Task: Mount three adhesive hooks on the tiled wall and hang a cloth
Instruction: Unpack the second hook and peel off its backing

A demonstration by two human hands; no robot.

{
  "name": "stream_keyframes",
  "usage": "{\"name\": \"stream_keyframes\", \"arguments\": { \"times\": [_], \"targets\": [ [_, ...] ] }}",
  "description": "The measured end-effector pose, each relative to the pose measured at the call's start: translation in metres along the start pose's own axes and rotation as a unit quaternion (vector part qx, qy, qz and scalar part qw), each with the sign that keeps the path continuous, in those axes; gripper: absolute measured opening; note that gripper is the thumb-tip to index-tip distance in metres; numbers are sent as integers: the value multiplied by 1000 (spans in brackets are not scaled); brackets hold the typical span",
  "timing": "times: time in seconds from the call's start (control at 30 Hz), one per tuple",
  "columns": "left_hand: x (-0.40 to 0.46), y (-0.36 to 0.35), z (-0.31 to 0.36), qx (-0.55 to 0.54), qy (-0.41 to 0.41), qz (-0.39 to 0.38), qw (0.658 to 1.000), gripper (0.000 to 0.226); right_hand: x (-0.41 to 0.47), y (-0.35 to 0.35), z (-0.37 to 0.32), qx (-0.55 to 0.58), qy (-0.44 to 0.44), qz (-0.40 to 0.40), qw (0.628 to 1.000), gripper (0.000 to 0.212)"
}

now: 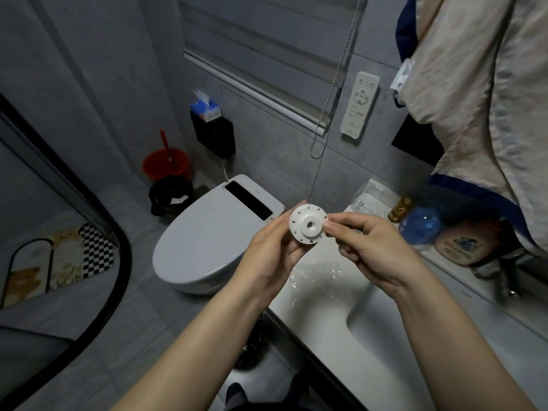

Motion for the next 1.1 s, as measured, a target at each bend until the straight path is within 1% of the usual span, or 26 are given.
{"name": "stream_keyframes", "arguments": {
  "times": [0.07, 0.13, 0.17, 0.23, 0.3, 0.37, 0.43, 0.5, 0.53, 0.6, 0.63, 0.67, 0.73, 0.83, 0.93, 1.1],
  "targets": [
    [-2, 0, 3, -39, 32, -2, 999, 32, 0, 0, 1, -12, -3, 6, 1000, 8],
    [-4, 0, 5, -58, 49, 0, 997, 31, -1, -1, 2, -29, -4, 15, 999, 11],
    [-6, 1, 5, -52, 44, -3, 998, 30, -2, -2, 2, -36, -5, 19, 999, 13],
    [-10, 2, 2, -4, 11, -6, 1000, 28, -4, -5, 2, -51, 1, 28, 998, 15],
    [-12, 3, -1, 14, -11, -1, 1000, 27, -7, -7, 2, -87, 22, 59, 994, 14],
    [-12, 3, -1, -30, -15, 29, 999, 25, -9, -7, 1, -104, 59, 110, 987, 12],
    [-11, 2, 0, -96, 0, 50, 994, 21, -10, -7, -1, -74, 80, 146, 983, 10],
    [-12, 0, 3, -152, 26, 52, 987, 24, -12, -9, -5, -5, 59, 130, 990, 10],
    [-12, -1, 4, -178, 43, 44, 982, 31, -13, -11, -6, 44, 39, 110, 992, 12],
    [-13, 0, 7, -225, 76, 21, 971, 51, -14, -13, -9, 143, 0, 70, 987, 18],
    [-13, 1, 7, -250, 89, 8, 964, 58, -15, -13, -10, 180, -9, 56, 982, 19],
    [-13, 2, 8, -271, 102, -8, 957, 60, -16, -14, -12, 199, -10, 45, 979, 20],
    [-14, 0, 8, -294, 118, -33, 948, 55, -18, -16, -13, 191, -1, 35, 981, 20],
    [-15, -3, 6, -285, 111, -61, 950, 41, -20, -18, -15, 152, 8, 50, 987, 16],
    [-15, -5, 7, -286, 104, -65, 950, 42, -20, -18, -18, 157, 23, 43, 986, 9],
    [-13, -5, 9, -287, 100, -67, 951, 36, -21, -21, -27, 194, 15, 44, 980, 11]
  ]
}}
Point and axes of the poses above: each hand's wrist, its own x-axis towards the middle knuckle, its own y-axis out of the back of the hand, z = x × y, the point moved 1 cm from there along x, towards the middle knuckle, and after that the axes turned 4 degrees about -x, right-handed, at the moved point
